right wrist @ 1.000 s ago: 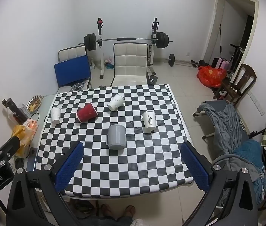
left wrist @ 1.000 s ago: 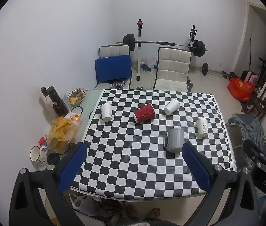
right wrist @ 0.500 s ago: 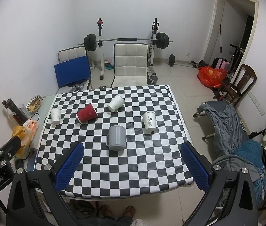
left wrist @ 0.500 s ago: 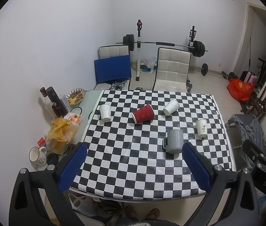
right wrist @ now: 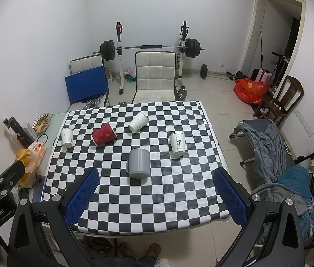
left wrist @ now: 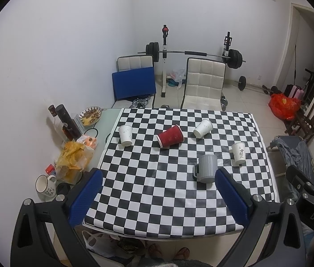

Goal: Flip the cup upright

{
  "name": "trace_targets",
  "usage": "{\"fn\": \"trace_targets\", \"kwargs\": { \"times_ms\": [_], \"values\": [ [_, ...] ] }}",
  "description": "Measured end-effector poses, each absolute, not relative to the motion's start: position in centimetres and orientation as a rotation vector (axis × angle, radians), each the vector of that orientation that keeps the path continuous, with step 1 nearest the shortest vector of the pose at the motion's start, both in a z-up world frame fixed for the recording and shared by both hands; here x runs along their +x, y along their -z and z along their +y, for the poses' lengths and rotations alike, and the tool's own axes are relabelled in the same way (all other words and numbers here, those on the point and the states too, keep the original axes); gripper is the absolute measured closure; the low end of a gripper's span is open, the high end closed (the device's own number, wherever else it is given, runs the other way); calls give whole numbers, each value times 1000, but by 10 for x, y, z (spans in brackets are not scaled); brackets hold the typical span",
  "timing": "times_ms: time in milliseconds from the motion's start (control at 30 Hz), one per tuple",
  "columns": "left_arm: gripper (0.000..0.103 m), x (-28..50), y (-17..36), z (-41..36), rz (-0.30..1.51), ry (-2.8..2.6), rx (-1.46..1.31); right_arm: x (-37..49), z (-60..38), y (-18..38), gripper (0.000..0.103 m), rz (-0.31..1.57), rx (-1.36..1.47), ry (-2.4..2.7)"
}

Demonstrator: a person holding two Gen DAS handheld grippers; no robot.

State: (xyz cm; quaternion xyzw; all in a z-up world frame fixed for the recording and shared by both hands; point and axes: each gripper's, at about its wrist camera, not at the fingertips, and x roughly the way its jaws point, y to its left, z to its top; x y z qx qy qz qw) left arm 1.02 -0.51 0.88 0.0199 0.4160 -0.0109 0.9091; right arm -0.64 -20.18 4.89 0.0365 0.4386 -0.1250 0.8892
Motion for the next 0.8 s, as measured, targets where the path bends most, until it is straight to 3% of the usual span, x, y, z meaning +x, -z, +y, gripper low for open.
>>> {"fn": "trace_targets", "kwargs": {
  "times_ms": [800],
  "values": [
    [0,9,-9,-5,853,23,44,-5,-202,-54,0,906,78,259]
  ]
}}
